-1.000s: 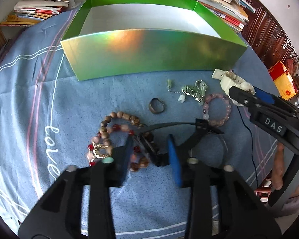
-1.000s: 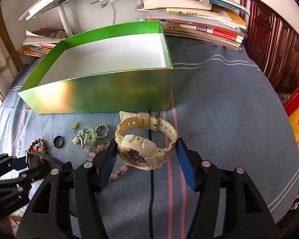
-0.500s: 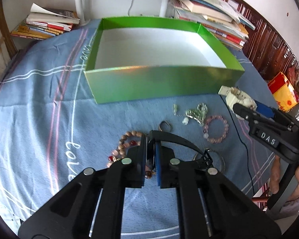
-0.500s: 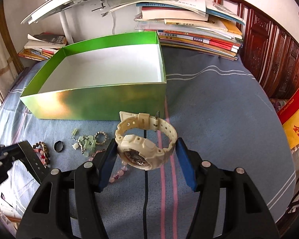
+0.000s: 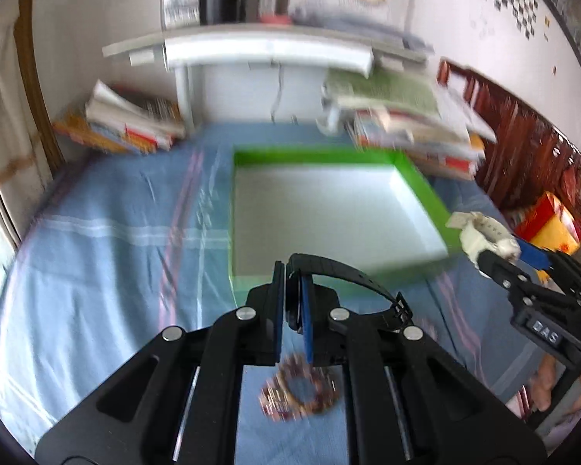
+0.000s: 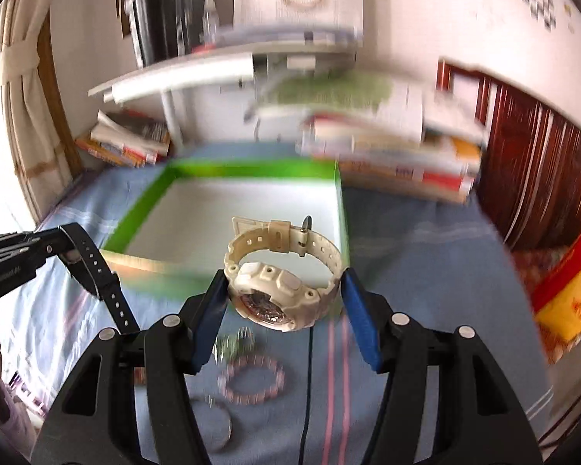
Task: Organize jewelry
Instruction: 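Carry the white watch in the right tool while the left tool carries the black watch over the green box, then open the right tool over the box while the left tool releases the black watch inside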
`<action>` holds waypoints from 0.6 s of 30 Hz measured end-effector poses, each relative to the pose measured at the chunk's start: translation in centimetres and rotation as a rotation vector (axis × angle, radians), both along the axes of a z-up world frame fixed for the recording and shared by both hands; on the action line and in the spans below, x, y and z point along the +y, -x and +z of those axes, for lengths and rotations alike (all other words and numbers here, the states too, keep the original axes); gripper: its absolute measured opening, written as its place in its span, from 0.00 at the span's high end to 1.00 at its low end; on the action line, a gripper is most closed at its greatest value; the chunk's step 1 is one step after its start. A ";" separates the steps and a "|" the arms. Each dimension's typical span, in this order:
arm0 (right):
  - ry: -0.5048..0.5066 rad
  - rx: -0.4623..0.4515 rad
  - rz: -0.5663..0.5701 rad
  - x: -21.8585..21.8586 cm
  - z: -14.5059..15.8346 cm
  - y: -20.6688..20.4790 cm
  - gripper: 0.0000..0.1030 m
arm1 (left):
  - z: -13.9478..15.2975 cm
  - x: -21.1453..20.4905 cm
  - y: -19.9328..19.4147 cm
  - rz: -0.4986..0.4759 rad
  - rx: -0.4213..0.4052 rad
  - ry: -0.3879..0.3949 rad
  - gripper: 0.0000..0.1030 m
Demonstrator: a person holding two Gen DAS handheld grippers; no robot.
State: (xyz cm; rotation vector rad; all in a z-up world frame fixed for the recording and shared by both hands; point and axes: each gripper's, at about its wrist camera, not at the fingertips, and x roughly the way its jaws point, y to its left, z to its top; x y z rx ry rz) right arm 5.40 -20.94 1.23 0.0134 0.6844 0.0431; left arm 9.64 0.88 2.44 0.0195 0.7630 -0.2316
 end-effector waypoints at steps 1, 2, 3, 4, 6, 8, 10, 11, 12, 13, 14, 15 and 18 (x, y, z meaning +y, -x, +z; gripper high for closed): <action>0.009 -0.029 -0.002 0.1 0.7 -0.6 0.43 | 0.5 0.0 -0.6 0.013 -0.017 -0.002 0.92; 0.018 -0.052 -0.007 0.1 1.2 -1.1 0.43 | 1.0 0.0 -1.6 0.030 -0.039 -0.005 0.92; 0.032 -0.075 -0.019 0.3 1.6 -2.0 0.43 | 1.3 -0.2 -2.8 0.048 -0.062 -0.011 0.92; 0.041 -0.080 -0.032 0.5 1.6 -3.1 0.43 | 1.3 -0.3 -3.7 0.066 -0.075 -0.022 0.92; 0.053 -0.052 -0.048 0.7 0.7 -5.4 0.43 | 0.9 -0.7 -5.5 0.105 -0.080 -0.056 0.92; 0.082 -0.004 -0.066 1.2 -0.7 -7.5 0.43 | -0.3 -1.2 -7.5 0.141 -0.062 -0.091 0.92; 0.106 0.051 -0.077 1.6 -2.6 -9.1 0.43 | -1.9 -1.6 -8.9 0.155 -0.027 -0.107 0.92; 0.107 0.070 -0.076 1.7 -3.4 -9.5 0.43 | -2.7 -1.7 -9.7 0.155 -0.004 -0.106 0.92; 0.106 0.092 -0.077 1.8 -4.1 -10.1 0.43 | -3.3 -1.8 -10.0 0.153 0.009 -0.105 0.92; 0.104 0.107 -0.078 1.8 -4.7 -10.5 0.43 | -4.0 -1.8 -10.5 0.153 0.025 -0.106 0.92; 0.103 0.118 -0.078 2.0 -5.0 -10.6 0.43 | -4.4 -2.0 -10.5 0.151 0.033 -0.111 0.92; 0.101 0.129 -0.078 2.1 -5.4 -10.8 0.43 | -4.8 -2.1 -10.7 0.146 0.041 -0.114 0.91; 0.090 0.133 -0.072 2.3 -5.7 -10.8 0.42 | -5.2 -2.1 -10.7 0.131 0.052 -0.099 0.85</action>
